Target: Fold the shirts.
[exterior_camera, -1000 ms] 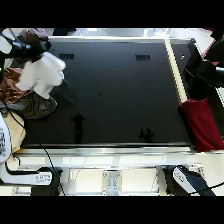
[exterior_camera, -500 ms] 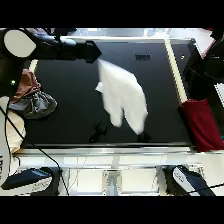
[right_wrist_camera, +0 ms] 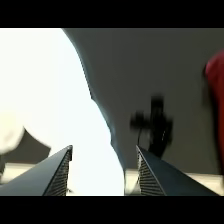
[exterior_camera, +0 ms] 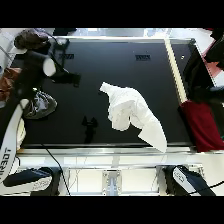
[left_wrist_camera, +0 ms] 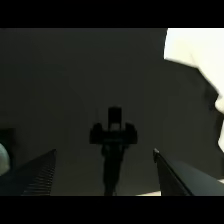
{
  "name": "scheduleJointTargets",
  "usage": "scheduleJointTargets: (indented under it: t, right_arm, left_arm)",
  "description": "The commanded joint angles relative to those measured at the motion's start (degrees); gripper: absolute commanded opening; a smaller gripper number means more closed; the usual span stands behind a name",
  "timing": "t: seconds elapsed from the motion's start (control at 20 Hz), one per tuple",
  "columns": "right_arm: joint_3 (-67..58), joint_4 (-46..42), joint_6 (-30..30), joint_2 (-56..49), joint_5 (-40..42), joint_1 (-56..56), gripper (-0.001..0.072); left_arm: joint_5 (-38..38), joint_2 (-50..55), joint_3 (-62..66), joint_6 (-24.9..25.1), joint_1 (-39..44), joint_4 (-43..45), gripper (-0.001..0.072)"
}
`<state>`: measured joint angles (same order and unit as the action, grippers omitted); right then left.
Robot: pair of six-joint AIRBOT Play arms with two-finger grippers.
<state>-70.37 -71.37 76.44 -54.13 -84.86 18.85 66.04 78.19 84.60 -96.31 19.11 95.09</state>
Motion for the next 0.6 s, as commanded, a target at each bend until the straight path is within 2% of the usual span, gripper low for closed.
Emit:
scheduleJointTargets:
  t: [0.0,0.1,0.15,0.25,0.35,0.4,0.55]
  right_arm:
    - [15.61,5.14,-4.39,-0.22,2.84,-0.46,0.0445]
    - [23.10,9.46,-8.63,-0.22,9.77,-3.74,0.0445]
    - [25.42,9.97,-10.60,-0.22,14.67,-6.54,0.0445]
    - [26.86,7.56,-13.42,-0.98,23.39,-12.90,0.0445]
    - [26.73,2.27,-13.35,-3.32,28.59,-18.25,0.0445]
    - [26.73,0.66,-13.09,-4.83,29.20,-20.04,0.0445]
    - [26.73,0.00,-13.07,-8.94,28.76,-22.16,0.0446]
  left_arm:
    - [-9.11,4.61,-6.23,0.72,-0.26,-10.73,0.0706]
    - [-13.55,8.22,-6.23,1.18,-0.28,-20.02,0.0706]
    - [-14.51,9.81,-6.23,4.57,-0.26,-25.97,0.0706]
    - [-13.70,12.81,-6.23,19.80,-0.04,-41.59,0.0705]
    - [-13.33,14.93,-6.23,37.29,1.51,-51.69,0.0704]
    - [-13.38,15.65,-6.21,42.82,2.93,-52.72,0.0704]
    - [-11.34,17.22,-6.19,45.81,7.21,-47.30,0.0704]
